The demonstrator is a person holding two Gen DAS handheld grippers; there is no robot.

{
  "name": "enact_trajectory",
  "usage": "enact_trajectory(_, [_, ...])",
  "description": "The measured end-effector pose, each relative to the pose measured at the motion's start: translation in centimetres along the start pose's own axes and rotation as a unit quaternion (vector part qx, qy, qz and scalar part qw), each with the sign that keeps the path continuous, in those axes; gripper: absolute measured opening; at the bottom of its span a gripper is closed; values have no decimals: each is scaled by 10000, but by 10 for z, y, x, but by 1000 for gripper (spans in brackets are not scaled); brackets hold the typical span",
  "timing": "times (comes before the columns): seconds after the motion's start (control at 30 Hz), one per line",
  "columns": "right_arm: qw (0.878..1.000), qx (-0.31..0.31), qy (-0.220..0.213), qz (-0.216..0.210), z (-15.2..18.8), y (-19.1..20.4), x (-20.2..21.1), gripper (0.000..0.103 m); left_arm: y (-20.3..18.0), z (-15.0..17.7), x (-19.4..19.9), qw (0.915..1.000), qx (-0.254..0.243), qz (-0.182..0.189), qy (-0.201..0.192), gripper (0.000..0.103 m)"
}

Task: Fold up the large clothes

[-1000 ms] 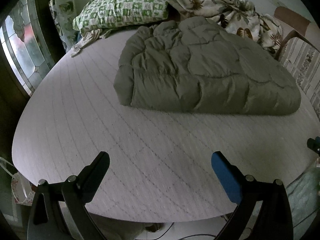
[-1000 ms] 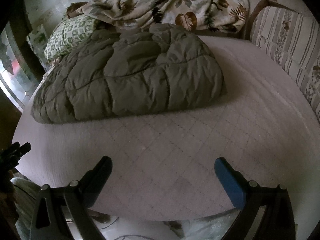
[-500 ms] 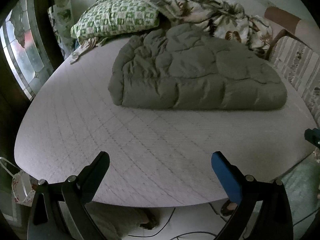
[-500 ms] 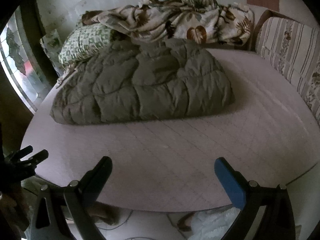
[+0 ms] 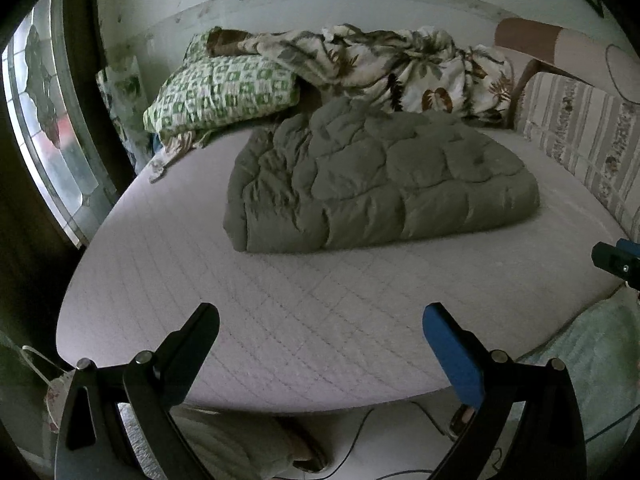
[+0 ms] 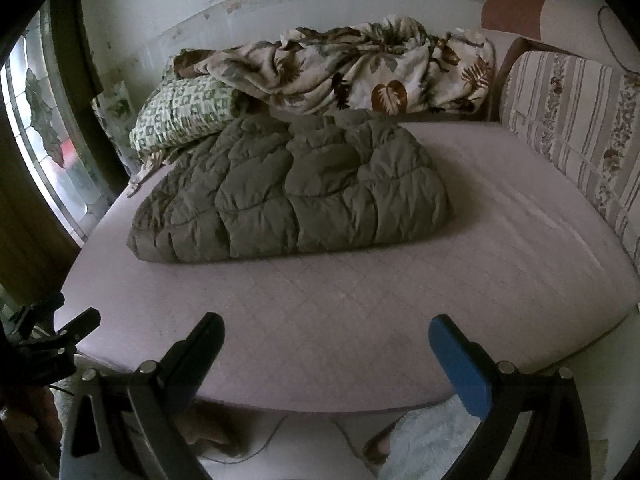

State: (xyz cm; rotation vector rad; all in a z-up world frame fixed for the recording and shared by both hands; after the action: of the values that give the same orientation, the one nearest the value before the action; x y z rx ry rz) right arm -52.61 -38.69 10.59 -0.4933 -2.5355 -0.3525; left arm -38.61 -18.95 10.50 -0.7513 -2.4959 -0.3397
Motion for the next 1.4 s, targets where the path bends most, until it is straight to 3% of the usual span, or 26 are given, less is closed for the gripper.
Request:
enact_trajectory(0.33, [9991,357,-231,-11,-1,11,36,103,-6,-3,19,9997,185,152,-84,101])
enact_trajectory(0.73, [9983,454,-335,-123,-5,20,59,103,-10,-11,55,9989,170,140,-415,101])
enact_trajectory(1.4, [9969,533,-572,-107,-2,20,100,103,-21,-12,93,9978,125,254,-604,101])
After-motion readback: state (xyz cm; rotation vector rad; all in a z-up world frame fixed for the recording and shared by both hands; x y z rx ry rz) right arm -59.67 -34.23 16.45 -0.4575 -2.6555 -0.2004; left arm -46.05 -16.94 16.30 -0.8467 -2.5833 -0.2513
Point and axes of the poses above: each gripper's, at about its wrist camera, not at the fingertips, and x roughly against the way its jaws point, y to its left, z to its underside, the point moved 4 cm from there along -x, roughly the way its jaws point, and after that the axes turned 13 degrees about -y, right-handed, at the moved point
